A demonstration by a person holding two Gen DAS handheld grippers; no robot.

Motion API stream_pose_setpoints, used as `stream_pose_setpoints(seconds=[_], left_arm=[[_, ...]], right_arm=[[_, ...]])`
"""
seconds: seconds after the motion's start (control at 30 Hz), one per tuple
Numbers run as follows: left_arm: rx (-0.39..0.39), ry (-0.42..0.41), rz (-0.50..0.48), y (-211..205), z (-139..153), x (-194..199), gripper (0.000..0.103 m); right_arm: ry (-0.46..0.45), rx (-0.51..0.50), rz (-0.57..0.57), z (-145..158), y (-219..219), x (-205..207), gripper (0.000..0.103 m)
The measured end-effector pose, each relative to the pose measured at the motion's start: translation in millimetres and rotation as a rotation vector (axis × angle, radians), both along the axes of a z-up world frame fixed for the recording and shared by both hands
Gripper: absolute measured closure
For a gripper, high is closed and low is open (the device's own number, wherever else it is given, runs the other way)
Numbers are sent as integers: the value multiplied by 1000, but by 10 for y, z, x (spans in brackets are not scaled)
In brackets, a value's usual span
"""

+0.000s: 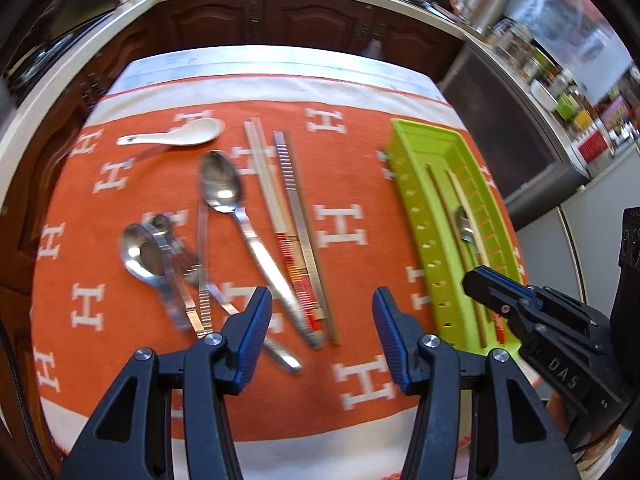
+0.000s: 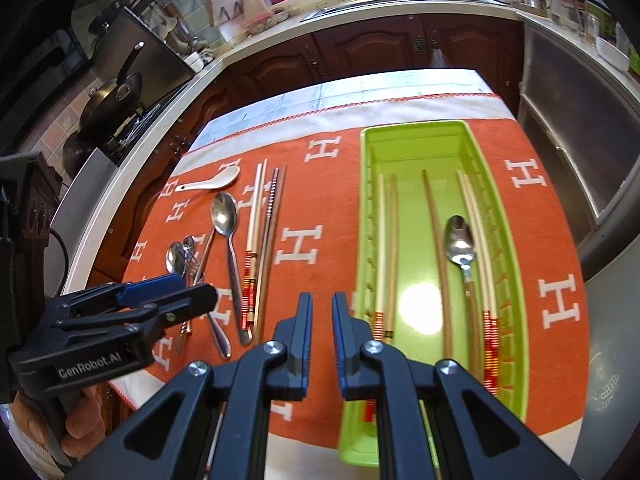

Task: Organize utensils
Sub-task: 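Grasp the large steel spoon with the right gripper while the left gripper approaches the forks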

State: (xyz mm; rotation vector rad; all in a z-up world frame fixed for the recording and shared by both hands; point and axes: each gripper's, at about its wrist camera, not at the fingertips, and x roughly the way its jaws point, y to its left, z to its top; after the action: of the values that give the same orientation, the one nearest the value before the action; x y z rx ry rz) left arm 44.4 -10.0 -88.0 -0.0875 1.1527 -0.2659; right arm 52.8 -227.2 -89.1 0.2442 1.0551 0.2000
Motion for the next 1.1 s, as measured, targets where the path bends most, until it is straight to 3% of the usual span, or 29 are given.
stream_pose_setpoints(seconds=[0.33,0.57,0.83,1.1], left_arm=[[-6,17,166,856,-118,-7,52],[-89,85,253,1328,-363,48,53],[-143,129,269,1509,-579,142,52],[-158,161,260,1521,-736,223,52]], right_arm=[[10,12,85,-5,403,229,93],[17,35,165,-89,760,460,93],[76,89,225,-356,1062,783,94],[124,43,239,-638,1242,1052,93]])
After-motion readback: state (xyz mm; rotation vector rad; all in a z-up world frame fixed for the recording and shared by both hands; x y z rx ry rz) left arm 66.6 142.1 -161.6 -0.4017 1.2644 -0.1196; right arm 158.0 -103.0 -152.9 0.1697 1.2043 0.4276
